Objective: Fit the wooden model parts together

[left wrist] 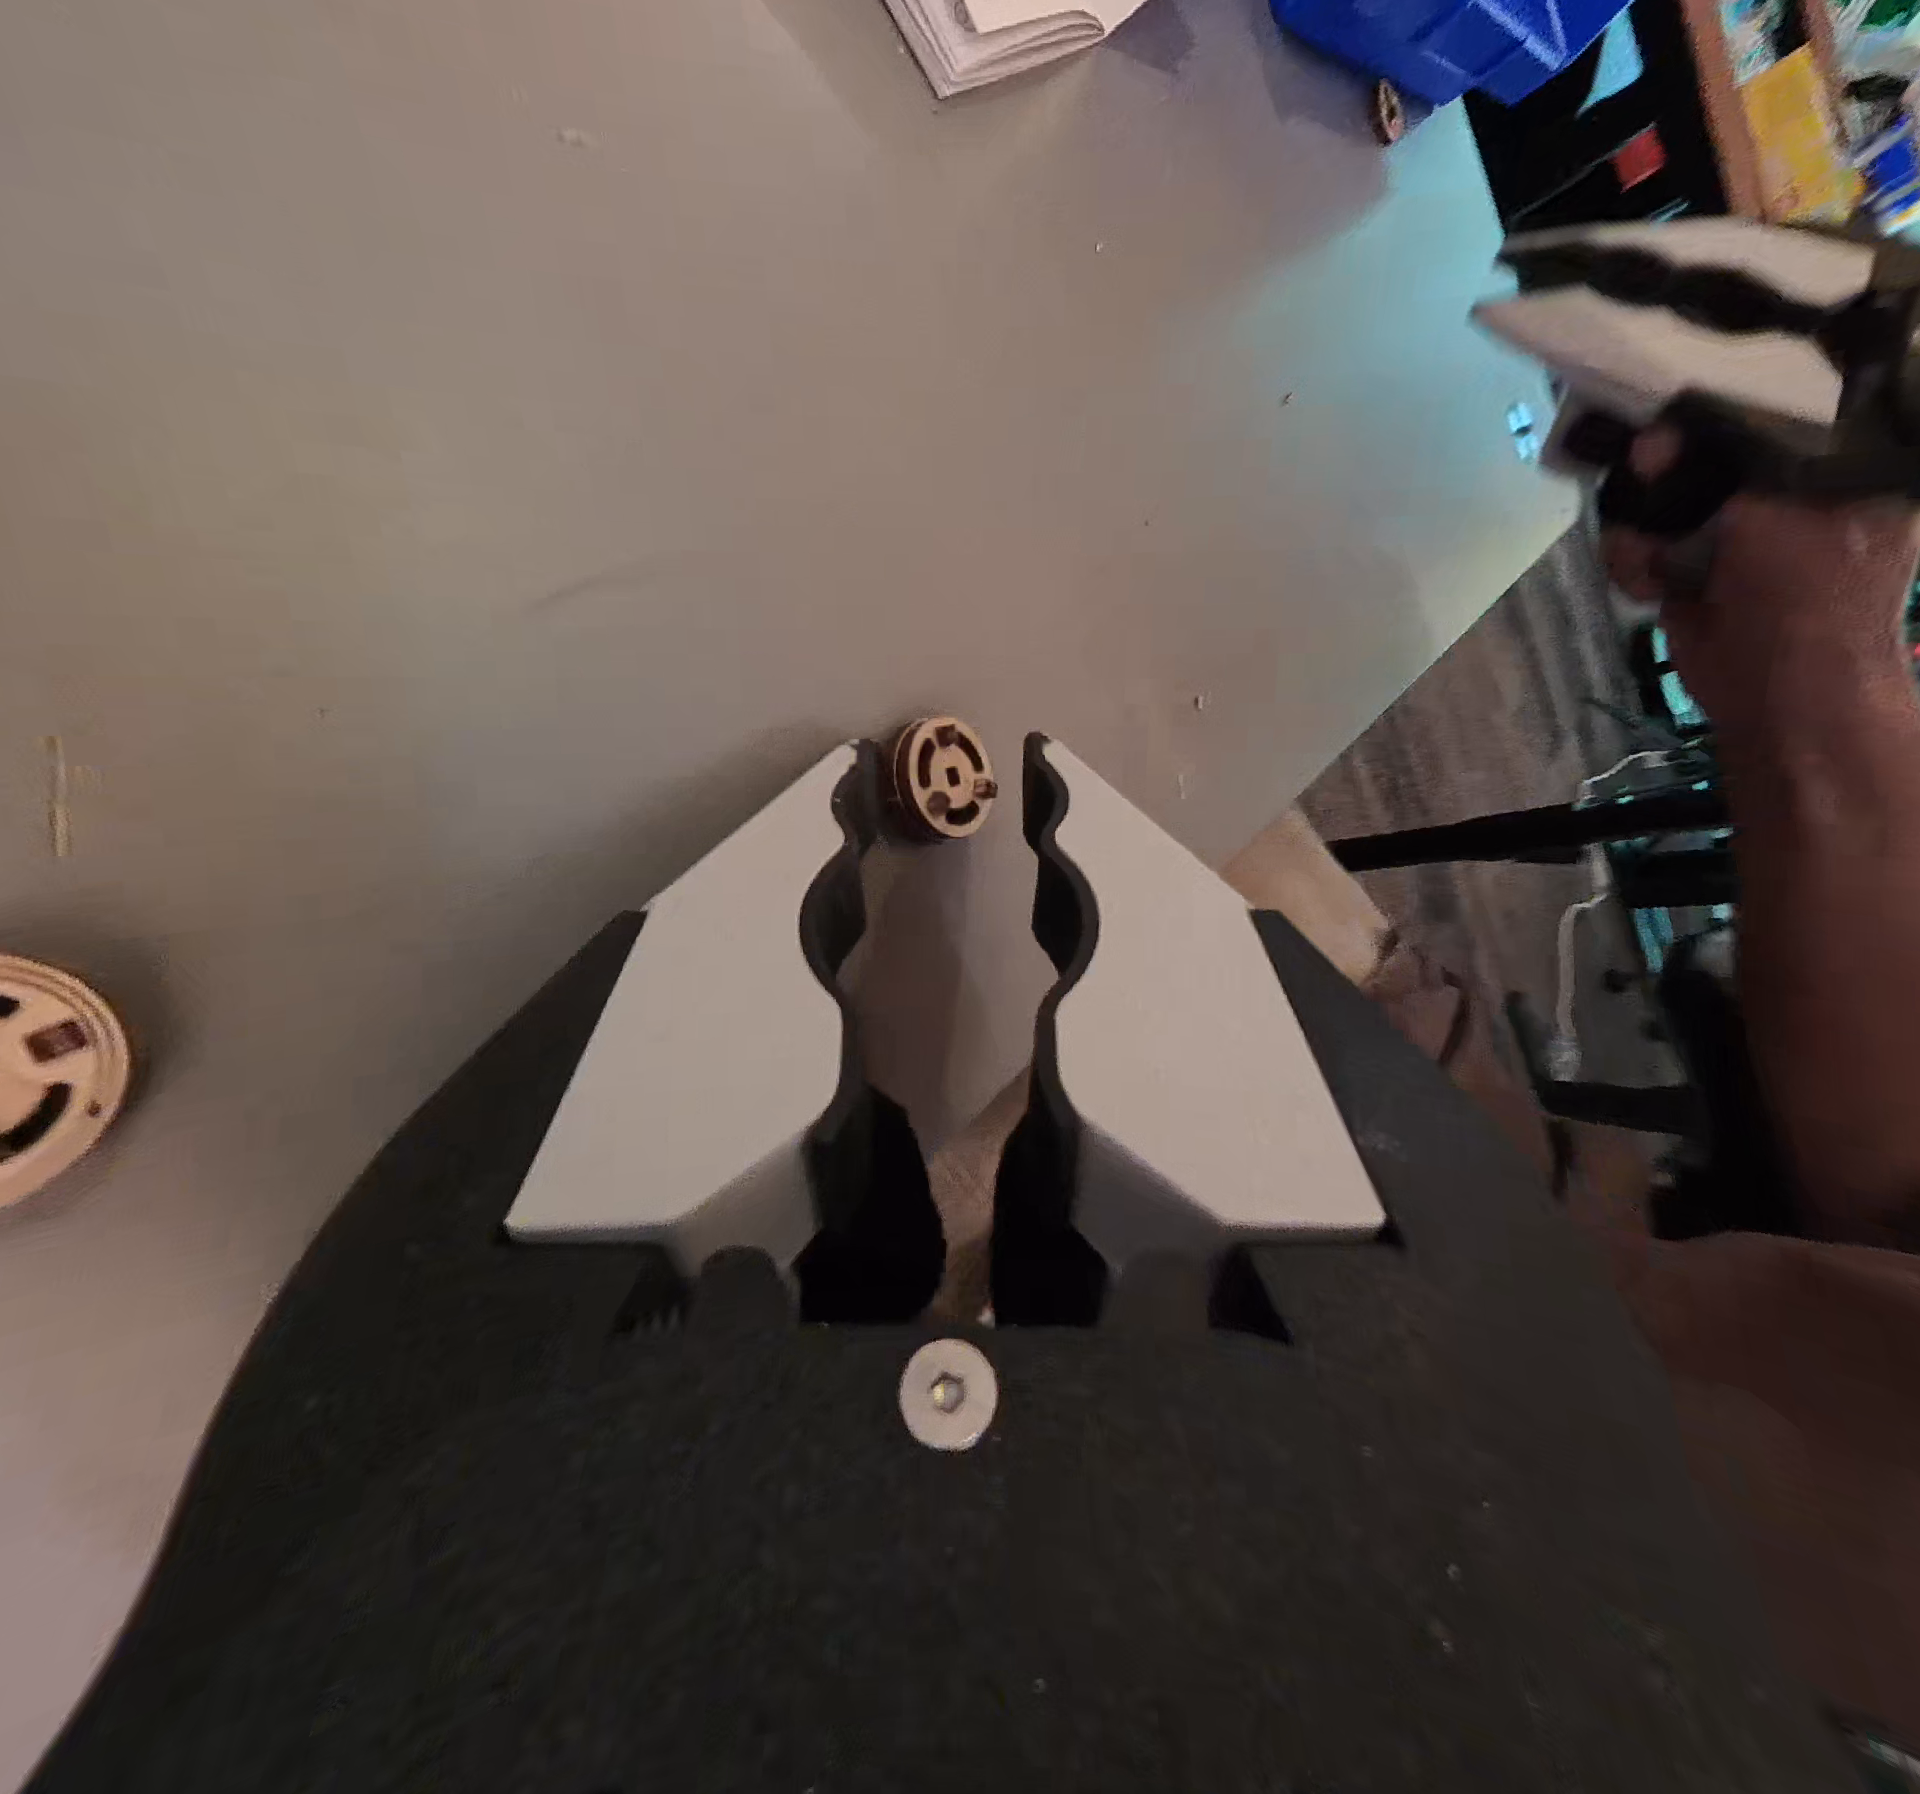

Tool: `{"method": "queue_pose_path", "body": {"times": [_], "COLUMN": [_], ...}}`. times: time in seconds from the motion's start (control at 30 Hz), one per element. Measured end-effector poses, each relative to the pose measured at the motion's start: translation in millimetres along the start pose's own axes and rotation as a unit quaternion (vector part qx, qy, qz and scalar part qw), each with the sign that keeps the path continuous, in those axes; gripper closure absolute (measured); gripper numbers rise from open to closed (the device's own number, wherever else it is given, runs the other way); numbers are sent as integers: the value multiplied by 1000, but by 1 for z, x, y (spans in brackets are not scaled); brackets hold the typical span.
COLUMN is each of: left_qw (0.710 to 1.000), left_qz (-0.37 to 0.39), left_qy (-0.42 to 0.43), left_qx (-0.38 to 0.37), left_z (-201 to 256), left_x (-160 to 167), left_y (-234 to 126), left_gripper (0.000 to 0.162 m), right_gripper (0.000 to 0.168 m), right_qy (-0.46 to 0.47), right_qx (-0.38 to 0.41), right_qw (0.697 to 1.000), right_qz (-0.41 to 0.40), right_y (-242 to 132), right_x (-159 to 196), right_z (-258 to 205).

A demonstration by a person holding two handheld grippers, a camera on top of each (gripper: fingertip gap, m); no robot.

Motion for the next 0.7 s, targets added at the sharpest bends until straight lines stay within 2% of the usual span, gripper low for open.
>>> {"method": "queue_pose_path", "body": {"times": [0.1, 0.2, 0.27, 0.43, 0.63, 0.7], "left_qw": [999, 996, 994, 989, 982, 980], "left_qz": [1, 3, 6, 41, 68, 78], "left_qy": [44, 75, 91, 133, 167, 171], "left_qx": [-31, -48, -58, -46, -57, -62], "left_z": [-3, -3, -5, 2, 0, -1], "left_x": [-2, -4, -5, -15, -18, -21], "left_y": [0, -3, -6, -23, -52, -60], "left_gripper": [136, 135, 135, 136, 136, 136], "right_gripper": [128, 125, 125, 129, 132, 144], "right_qy": [86, 161, 166, 172, 197, 196], "right_qx": [95, 109, 129, 129, 98, 90], "right_qw": [991, 980, 976, 974, 975, 975], "right_qz": [-31, -42, -53, -69, -45, -46], "right_y": [2, 15, 24, 45, 59, 57], "right_x": [41, 58, 61, 67, 70, 70], "right_z": [80, 122, 142, 161, 158, 155]}}
Point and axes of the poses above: each gripper's, where its closed fingertips meet, y out along the fingers, x out of its underside, z = x × y across the jaws, the point moved 2 cm from there along -y, back along the fingers, and after that the axes turned 5 degrees about -y, right-handed, at the moved point
